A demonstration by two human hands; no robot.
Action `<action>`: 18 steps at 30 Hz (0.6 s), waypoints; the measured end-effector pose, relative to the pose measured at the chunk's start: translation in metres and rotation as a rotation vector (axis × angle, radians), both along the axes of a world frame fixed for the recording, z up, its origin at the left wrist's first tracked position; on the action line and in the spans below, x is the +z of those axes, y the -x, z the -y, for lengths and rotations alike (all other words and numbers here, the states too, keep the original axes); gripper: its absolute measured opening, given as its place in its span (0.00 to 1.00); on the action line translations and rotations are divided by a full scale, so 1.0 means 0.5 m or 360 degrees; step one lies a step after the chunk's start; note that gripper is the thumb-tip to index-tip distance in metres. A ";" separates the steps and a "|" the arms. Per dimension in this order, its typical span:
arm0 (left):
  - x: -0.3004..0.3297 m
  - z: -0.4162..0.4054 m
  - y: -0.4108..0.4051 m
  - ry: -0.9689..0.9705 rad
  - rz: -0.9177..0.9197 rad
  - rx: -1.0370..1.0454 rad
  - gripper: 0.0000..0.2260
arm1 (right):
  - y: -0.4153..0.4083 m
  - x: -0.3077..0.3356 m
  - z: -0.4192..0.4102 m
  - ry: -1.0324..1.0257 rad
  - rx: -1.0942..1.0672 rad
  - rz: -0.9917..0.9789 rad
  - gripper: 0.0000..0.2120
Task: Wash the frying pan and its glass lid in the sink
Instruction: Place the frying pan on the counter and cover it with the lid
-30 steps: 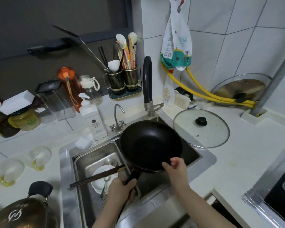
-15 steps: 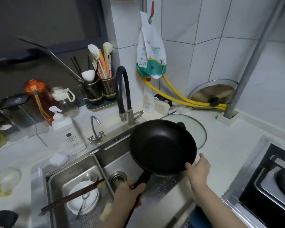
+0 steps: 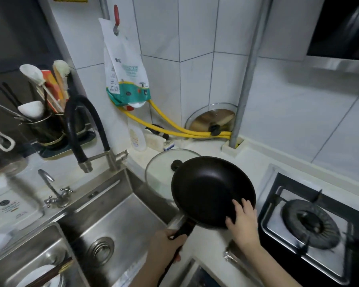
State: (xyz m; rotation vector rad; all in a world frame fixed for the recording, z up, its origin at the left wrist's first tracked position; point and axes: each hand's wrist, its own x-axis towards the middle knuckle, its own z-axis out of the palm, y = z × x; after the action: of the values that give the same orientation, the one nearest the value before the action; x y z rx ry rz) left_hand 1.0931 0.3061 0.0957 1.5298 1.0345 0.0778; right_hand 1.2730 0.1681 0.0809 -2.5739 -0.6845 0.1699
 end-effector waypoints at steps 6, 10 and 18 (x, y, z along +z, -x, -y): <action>-0.009 0.020 -0.067 -0.0108 -0.0073 -0.0073 0.03 | -0.052 -0.031 0.039 -0.0044 -0.0057 -0.0064 0.28; -0.016 0.027 -0.099 -0.0147 -0.0079 -0.0096 0.04 | -0.075 -0.047 0.051 -0.0066 -0.0111 -0.0072 0.28; -0.038 -0.004 -0.135 -0.0071 -0.0123 -0.0200 0.05 | -0.108 -0.065 0.038 -0.0063 -0.0118 -0.0070 0.26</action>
State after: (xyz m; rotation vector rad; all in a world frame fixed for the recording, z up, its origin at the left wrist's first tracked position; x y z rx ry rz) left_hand 1.1604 0.3079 0.0767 1.6455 1.0002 -0.0468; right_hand 1.3271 0.1491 0.0482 -2.5455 -0.5696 0.1867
